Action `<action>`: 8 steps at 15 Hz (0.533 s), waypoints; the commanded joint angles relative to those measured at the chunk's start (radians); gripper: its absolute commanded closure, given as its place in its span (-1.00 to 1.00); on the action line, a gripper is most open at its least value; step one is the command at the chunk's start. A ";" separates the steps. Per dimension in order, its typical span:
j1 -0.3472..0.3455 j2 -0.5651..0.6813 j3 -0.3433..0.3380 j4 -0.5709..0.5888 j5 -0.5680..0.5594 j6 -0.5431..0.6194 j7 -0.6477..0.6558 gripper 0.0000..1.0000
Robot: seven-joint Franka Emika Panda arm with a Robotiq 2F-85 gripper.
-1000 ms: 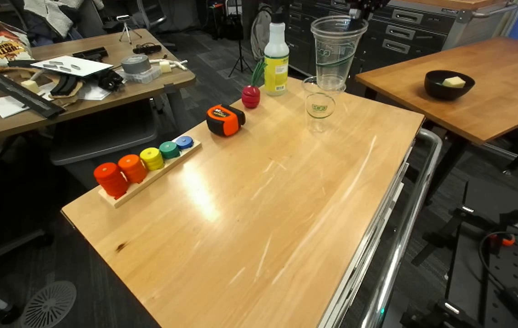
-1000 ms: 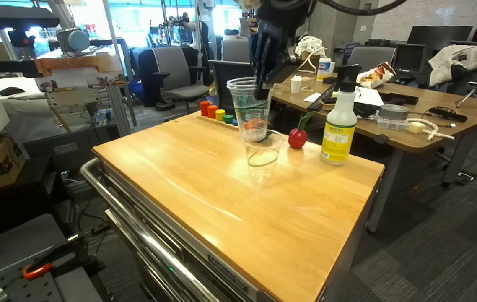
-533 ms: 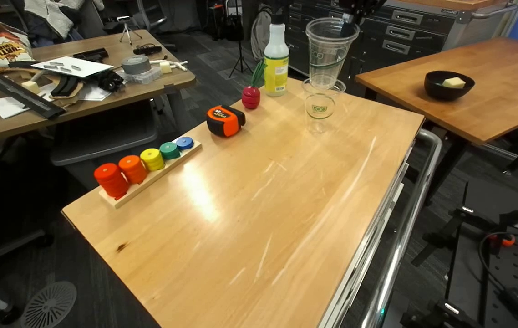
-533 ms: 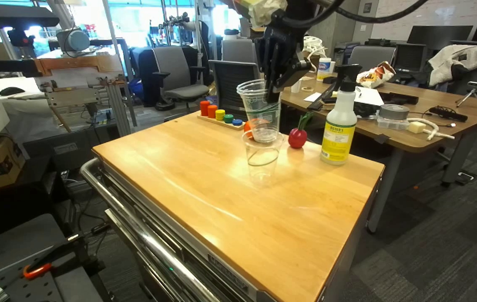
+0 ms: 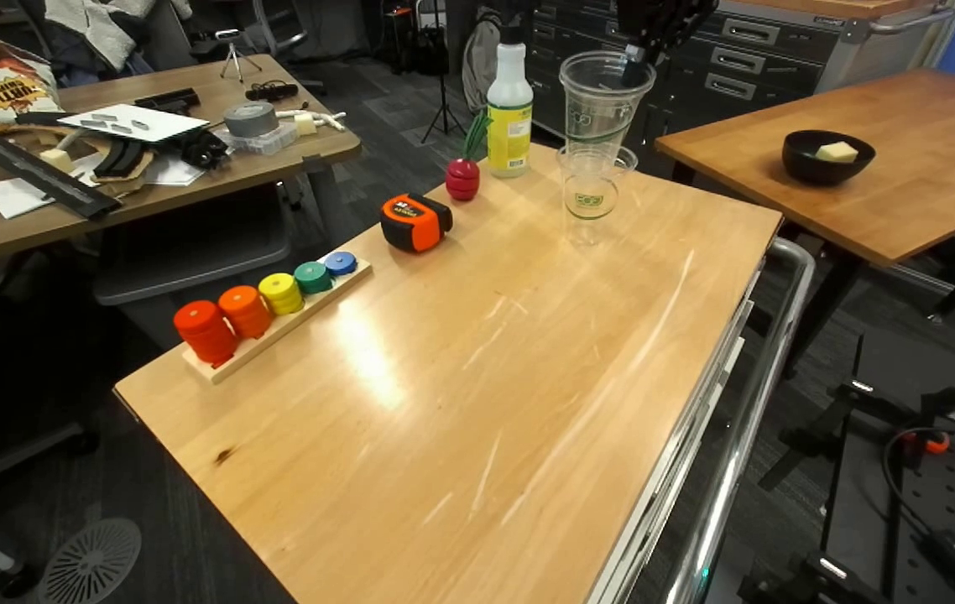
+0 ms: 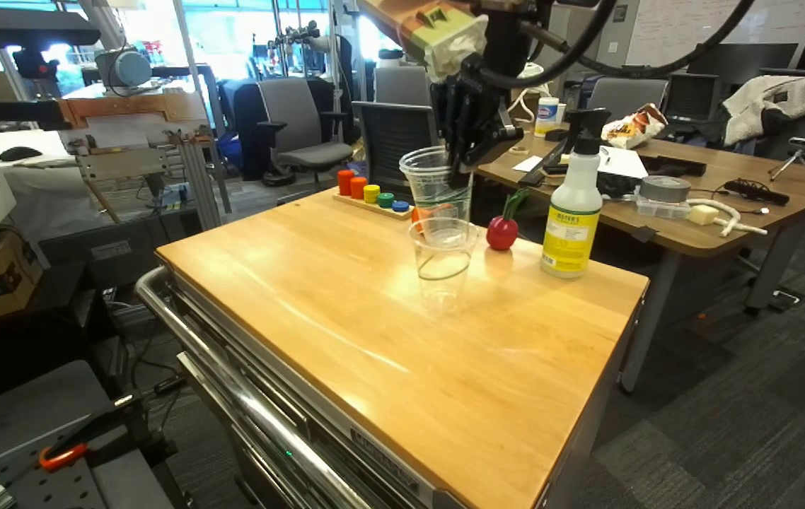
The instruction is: Stack the plastic cups together.
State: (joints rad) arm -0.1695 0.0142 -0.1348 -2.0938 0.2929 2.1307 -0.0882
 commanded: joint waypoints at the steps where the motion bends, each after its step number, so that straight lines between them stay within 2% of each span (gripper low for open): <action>1: 0.003 0.014 -0.006 -0.003 0.027 0.032 -0.033 0.96; 3: 0.002 0.025 -0.006 0.000 0.022 0.041 -0.034 0.94; 4: 0.002 0.029 -0.005 0.001 0.019 0.043 -0.034 0.35; 5: 0.002 0.031 -0.005 0.002 0.018 0.045 -0.030 0.32; 8: 0.001 0.025 -0.005 0.001 0.013 0.042 -0.030 -0.13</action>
State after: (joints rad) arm -0.1696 0.0512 -0.1348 -2.0949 0.2973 2.1587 -0.0997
